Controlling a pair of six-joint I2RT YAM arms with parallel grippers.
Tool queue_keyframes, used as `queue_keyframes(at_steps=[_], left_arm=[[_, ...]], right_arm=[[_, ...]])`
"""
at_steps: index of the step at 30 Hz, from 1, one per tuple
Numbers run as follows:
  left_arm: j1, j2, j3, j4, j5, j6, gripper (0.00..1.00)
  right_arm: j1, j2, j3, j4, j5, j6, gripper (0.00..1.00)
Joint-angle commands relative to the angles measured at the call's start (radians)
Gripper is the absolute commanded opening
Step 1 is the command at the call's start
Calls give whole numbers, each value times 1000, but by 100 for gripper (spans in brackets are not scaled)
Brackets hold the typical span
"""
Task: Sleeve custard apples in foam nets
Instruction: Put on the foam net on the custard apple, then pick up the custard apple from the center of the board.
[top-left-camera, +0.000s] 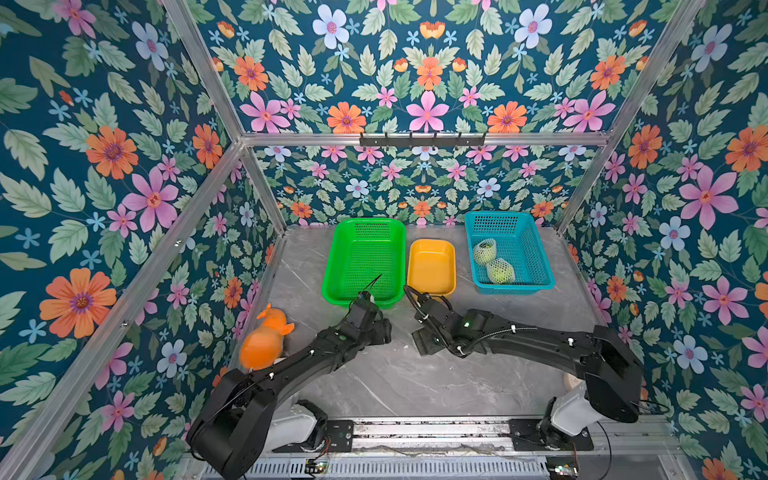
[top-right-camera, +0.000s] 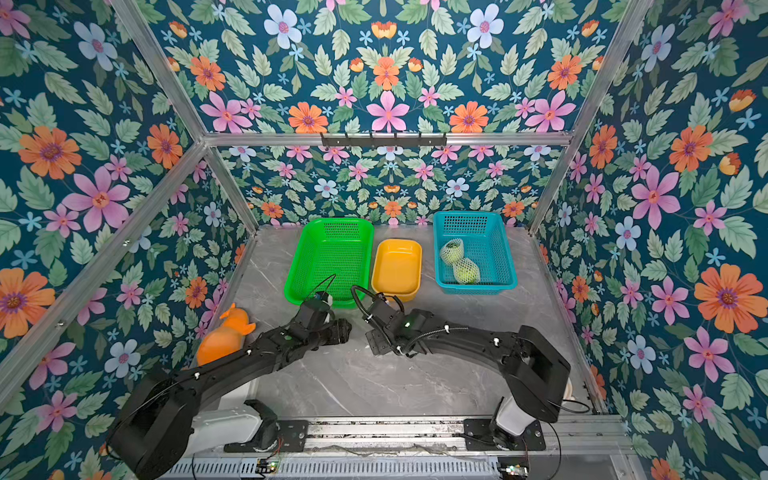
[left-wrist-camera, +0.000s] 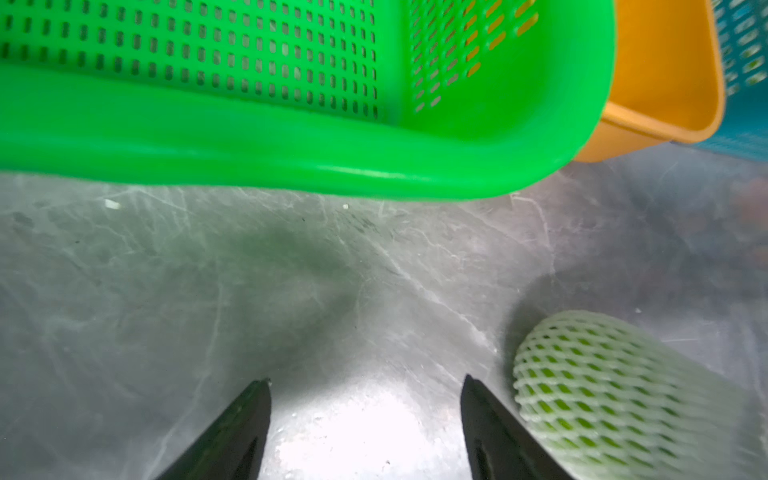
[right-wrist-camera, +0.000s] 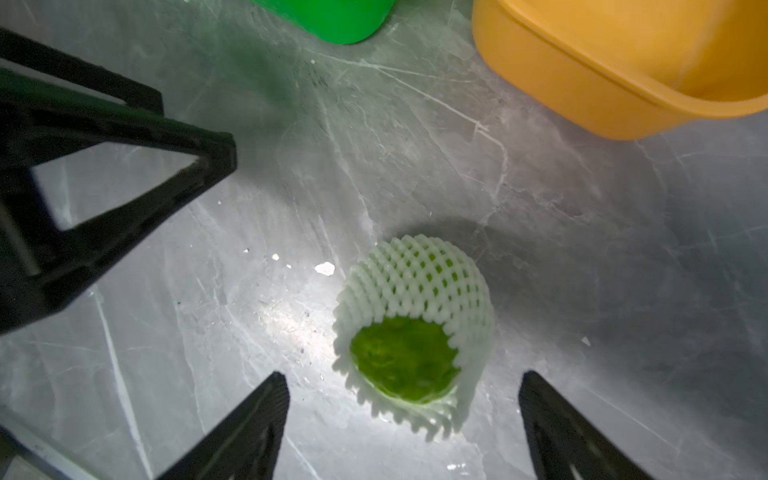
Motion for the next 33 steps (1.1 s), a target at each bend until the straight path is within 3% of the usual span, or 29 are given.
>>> queue_keyframes(at_steps=[1,19,23,30,33], left_arm=[[10,-21,-17,49,-32,-28,78],[27,-8,-18,68,-1,-13,78],[29,-10,-14,62,-2,-11,78],[31,-4,0,57,-2,-4,78],[32,2,6,60,-2,-2,78]], right_arm=[[1,29,15,-4,44,48,86],[2,209,61,-16,23,71,80],[2,226,63,-3,9,64,84],[0,189,66,-5,2,56,99],[-2,151,64,-12,4,56,99]])
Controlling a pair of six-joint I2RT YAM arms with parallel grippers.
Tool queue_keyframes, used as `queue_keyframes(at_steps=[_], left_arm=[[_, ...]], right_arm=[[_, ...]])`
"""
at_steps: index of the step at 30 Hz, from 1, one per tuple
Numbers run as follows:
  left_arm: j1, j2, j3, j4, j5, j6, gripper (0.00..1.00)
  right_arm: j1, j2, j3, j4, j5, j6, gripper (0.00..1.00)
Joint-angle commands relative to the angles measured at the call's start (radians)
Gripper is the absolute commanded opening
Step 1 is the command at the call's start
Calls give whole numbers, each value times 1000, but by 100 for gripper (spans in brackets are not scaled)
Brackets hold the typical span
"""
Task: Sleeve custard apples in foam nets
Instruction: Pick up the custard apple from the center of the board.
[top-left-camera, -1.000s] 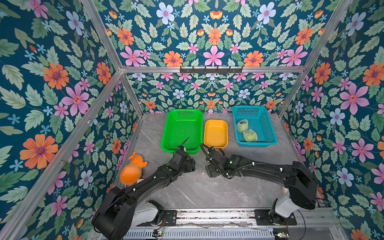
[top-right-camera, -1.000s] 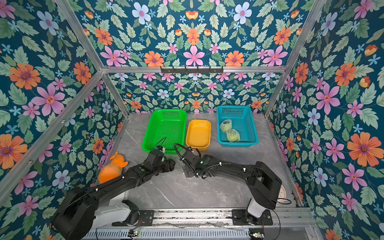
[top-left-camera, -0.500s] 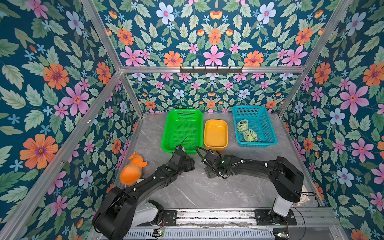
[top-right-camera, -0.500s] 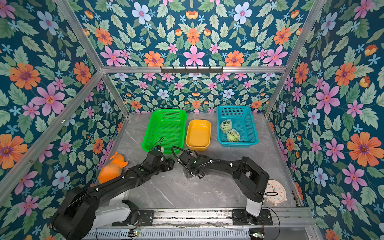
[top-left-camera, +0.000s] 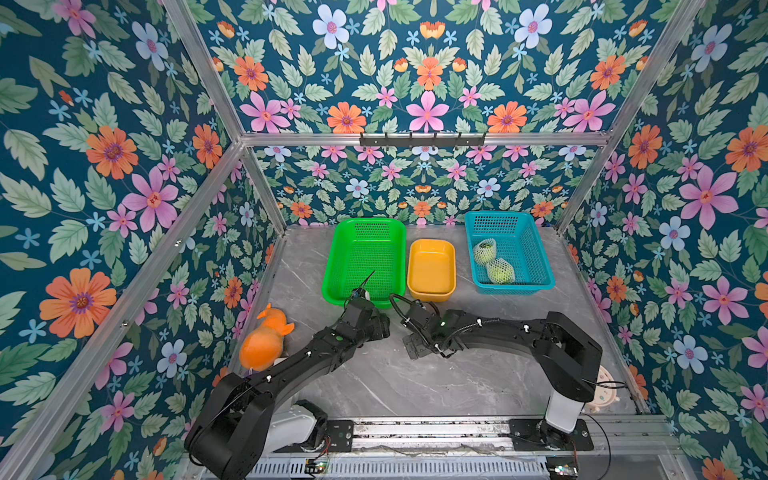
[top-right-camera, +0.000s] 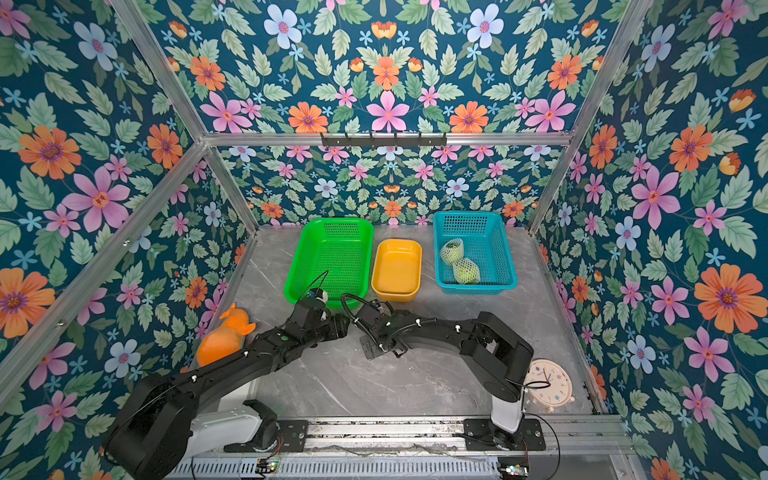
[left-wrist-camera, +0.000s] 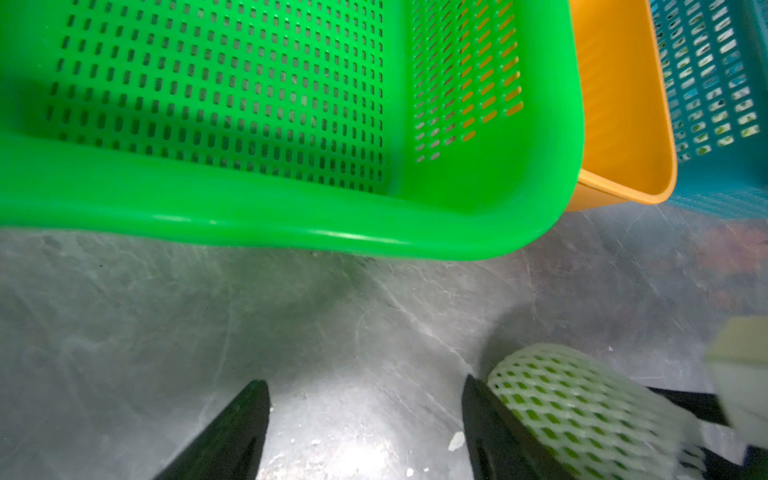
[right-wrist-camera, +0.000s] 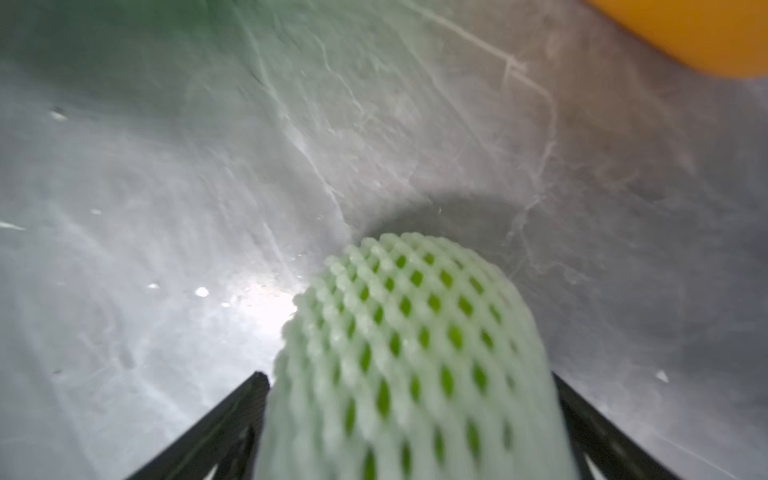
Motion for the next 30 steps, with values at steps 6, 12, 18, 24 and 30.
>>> queue_keyframes(at_steps=[6,12,18,24,30], left_arm=[[2,10,13,7,-1,23,77],[4,9,9,13,-2,23,77],[5,7,7,14,-1,21,77],[6,0,2,8,-3,18,77],[6,-3,0,8,-1,18,77]], right_arm=[[-8,-66,-7,-32,21,8,99],[-6,-88,-80,64,21,7,97],[-6,-60,-76,96,30,18,89],[-7,-38,-72,123,39,22,88],[-15,-3,-72,129,44,27,86]])
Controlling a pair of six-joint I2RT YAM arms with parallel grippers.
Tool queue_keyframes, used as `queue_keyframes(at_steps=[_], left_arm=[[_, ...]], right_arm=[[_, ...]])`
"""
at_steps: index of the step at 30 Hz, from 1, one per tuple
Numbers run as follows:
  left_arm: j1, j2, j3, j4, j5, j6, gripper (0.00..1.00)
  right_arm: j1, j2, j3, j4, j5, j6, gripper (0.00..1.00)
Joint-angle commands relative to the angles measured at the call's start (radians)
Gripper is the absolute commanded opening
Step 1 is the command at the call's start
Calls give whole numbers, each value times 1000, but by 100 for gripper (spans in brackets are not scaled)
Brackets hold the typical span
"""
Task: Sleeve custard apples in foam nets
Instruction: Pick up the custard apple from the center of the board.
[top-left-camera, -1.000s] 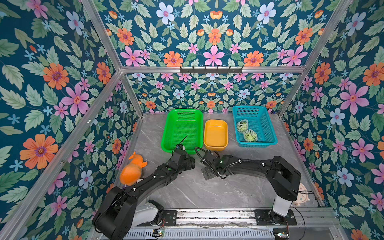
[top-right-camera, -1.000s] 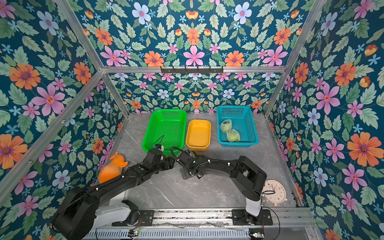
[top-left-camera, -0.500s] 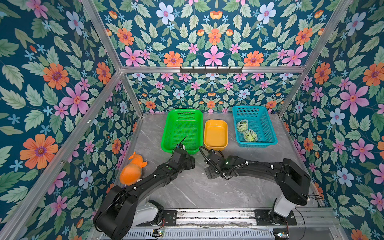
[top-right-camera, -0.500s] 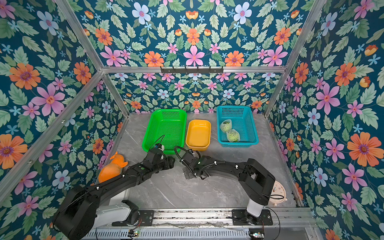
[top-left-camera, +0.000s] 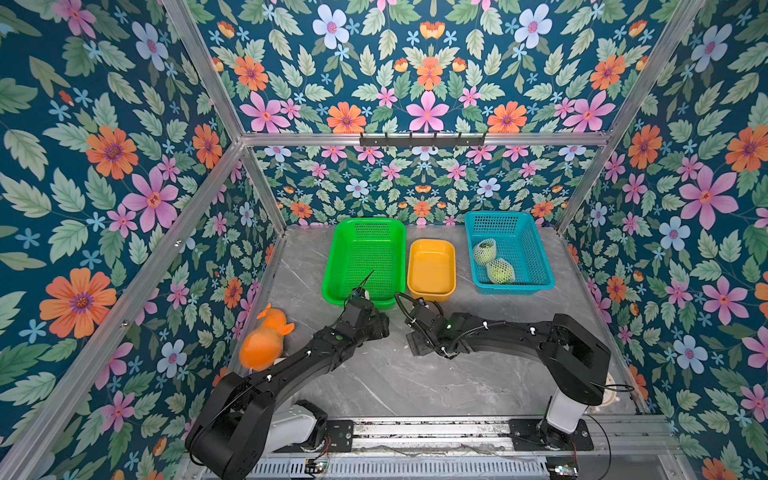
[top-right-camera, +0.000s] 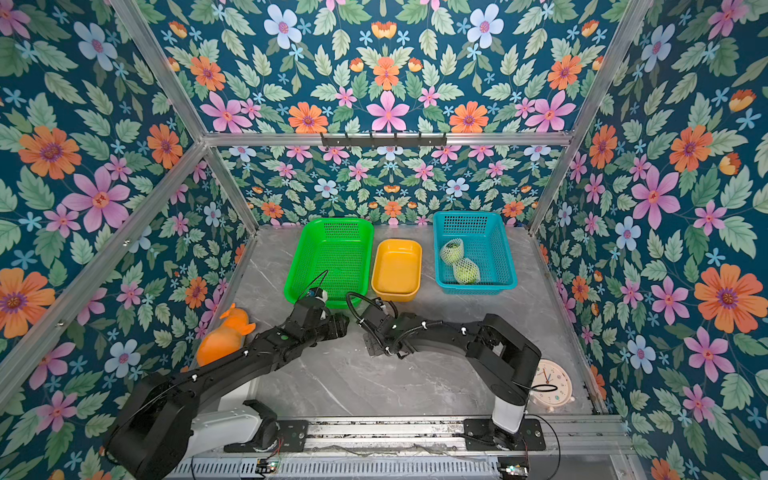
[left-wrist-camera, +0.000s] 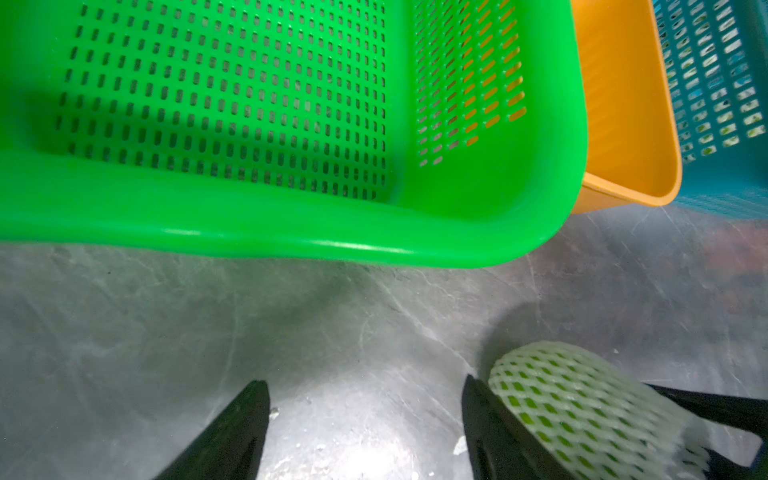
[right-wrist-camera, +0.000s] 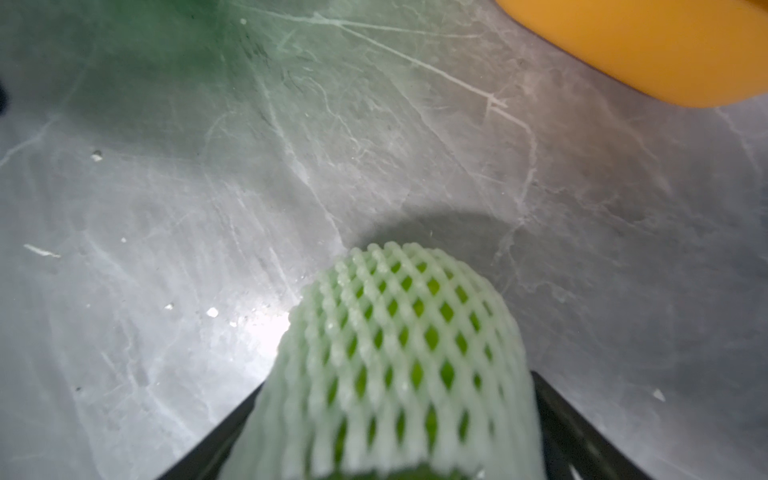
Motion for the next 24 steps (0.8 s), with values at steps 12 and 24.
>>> queue_keyframes(at_steps=[12,24], left_arm=[[1,-8,-3,8,-3,5,77],[2,-17,19,76,143,22,78]], right_arm=[[-24,3,1,14,0,22,71],[-252,-256,-47,22,-476,98,66]])
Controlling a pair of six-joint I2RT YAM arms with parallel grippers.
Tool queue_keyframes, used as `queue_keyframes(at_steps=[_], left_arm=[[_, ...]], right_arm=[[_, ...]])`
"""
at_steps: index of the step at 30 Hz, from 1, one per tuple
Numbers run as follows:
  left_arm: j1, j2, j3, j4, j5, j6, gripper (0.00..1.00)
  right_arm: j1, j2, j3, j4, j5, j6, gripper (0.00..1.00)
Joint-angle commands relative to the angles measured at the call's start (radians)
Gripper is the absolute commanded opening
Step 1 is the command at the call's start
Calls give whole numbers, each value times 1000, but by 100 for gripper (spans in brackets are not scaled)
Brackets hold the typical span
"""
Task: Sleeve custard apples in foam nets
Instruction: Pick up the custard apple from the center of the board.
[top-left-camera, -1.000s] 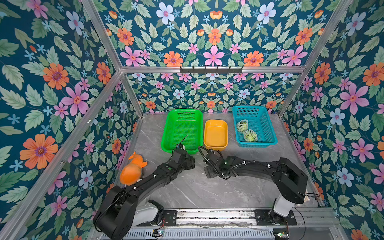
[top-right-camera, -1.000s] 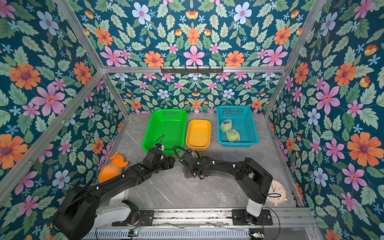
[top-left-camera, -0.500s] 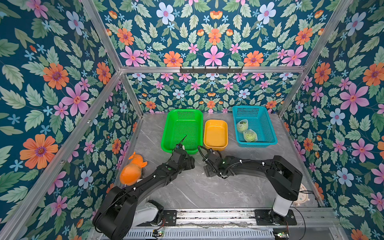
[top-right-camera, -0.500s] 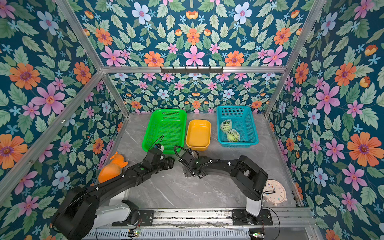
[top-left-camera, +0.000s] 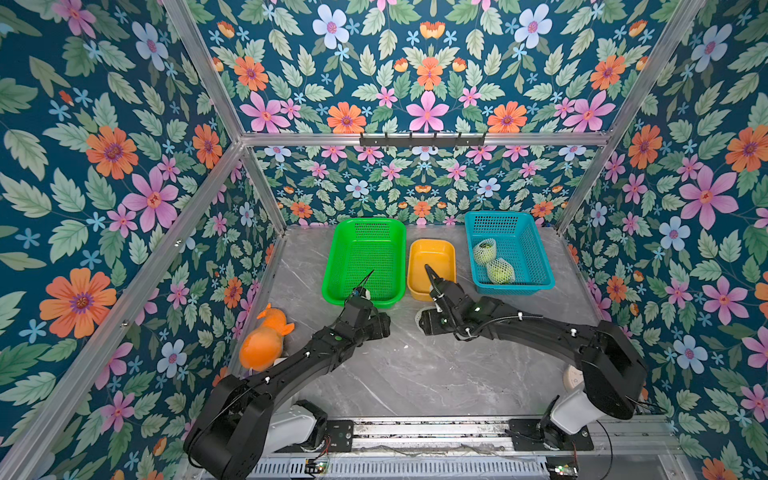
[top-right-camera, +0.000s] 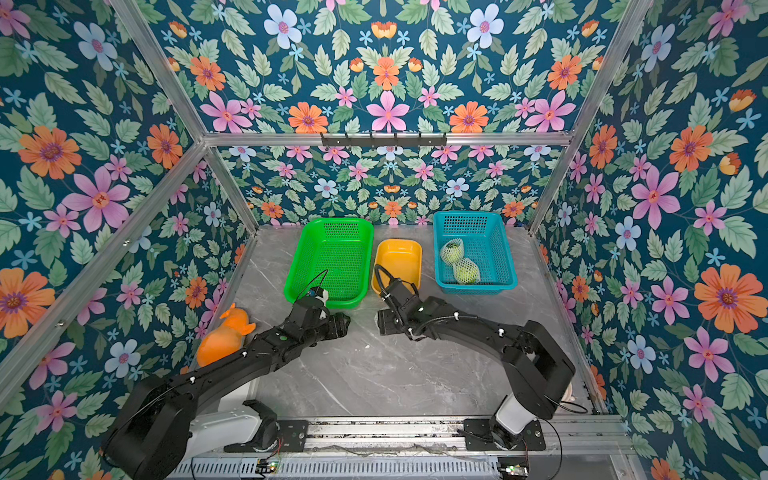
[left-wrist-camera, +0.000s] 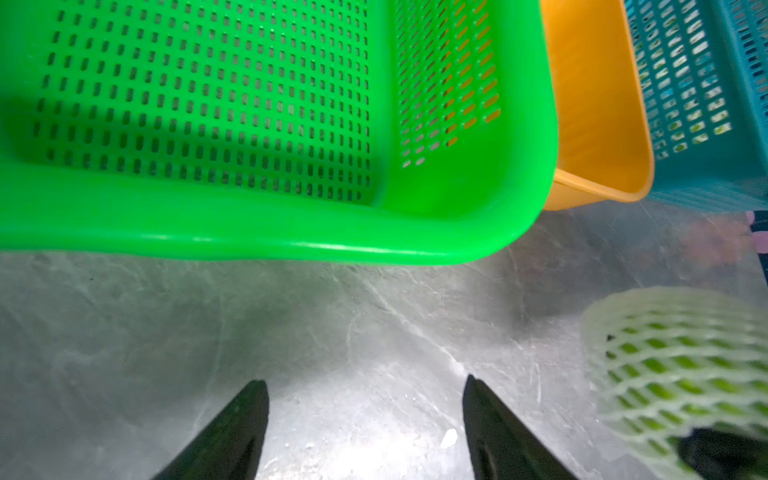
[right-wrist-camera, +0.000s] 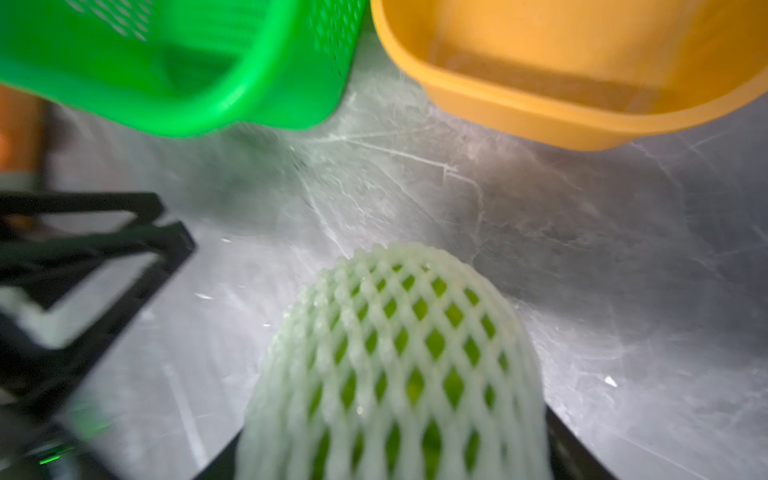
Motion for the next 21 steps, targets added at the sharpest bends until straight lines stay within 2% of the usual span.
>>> queue_keyframes(at_steps=[1,7,12,16,21], left_arm=[[1,-2,21,66,116,7,78],[0,-1,48,157,291,11,80],[-1,-16,67,110,302,106,81],[1,-27,78,68,300,162,82],[1,-44,72,54,288,188,82]], right_arm=[[-70,-57,-14,15,-237,44,66],[-257,-134,-39,86,-599,94,64],[-332,-113,0,51,-864,67,64],[-336,-74,49,-66,-907,-6,66],[-359,-41,20,47,-982,62,66]])
